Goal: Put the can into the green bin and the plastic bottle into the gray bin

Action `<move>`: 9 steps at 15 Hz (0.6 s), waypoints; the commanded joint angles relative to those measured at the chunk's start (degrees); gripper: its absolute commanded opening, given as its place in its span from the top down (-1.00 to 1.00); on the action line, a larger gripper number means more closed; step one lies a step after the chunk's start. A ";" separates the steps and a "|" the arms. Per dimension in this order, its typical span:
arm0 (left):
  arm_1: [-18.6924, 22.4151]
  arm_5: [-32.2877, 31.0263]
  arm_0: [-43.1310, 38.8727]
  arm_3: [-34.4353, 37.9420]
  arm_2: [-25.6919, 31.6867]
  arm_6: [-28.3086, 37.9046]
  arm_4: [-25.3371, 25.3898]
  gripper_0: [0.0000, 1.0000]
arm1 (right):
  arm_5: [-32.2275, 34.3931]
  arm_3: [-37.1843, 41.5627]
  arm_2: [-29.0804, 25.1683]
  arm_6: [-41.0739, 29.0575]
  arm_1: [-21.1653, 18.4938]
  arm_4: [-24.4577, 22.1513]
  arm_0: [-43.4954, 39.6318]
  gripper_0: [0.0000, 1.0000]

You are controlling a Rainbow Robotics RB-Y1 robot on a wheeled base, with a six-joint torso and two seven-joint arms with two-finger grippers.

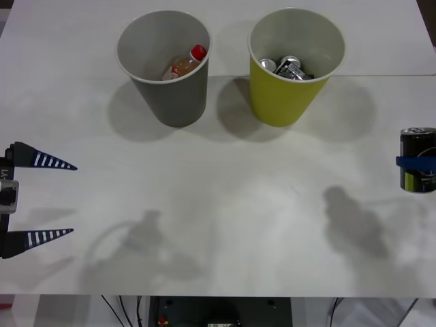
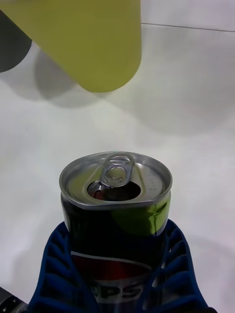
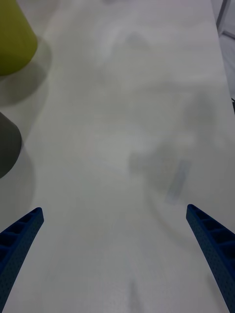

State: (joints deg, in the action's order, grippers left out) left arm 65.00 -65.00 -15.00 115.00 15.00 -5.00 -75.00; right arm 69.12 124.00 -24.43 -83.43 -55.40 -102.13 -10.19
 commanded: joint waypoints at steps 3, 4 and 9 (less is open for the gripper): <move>0.00 0.00 0.00 0.00 0.00 0.00 0.00 -1.00 | 11.65 -2.36 -3.43 -2.35 -4.02 0.09 8.61 1.00; 0.00 0.00 0.00 0.00 0.00 0.00 0.00 -1.00 | 13.32 -3.33 -2.38 -2.35 -4.99 0.09 11.33 1.00; 0.00 0.00 0.00 0.00 0.00 0.00 0.00 -1.00 | 19.21 -10.18 6.15 -2.26 -7.53 -2.19 29.18 1.00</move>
State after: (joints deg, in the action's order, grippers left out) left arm 65.00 -65.00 -15.00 115.00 15.00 -5.00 -75.00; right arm 87.54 115.11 -19.96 -85.75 -62.66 -103.86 15.84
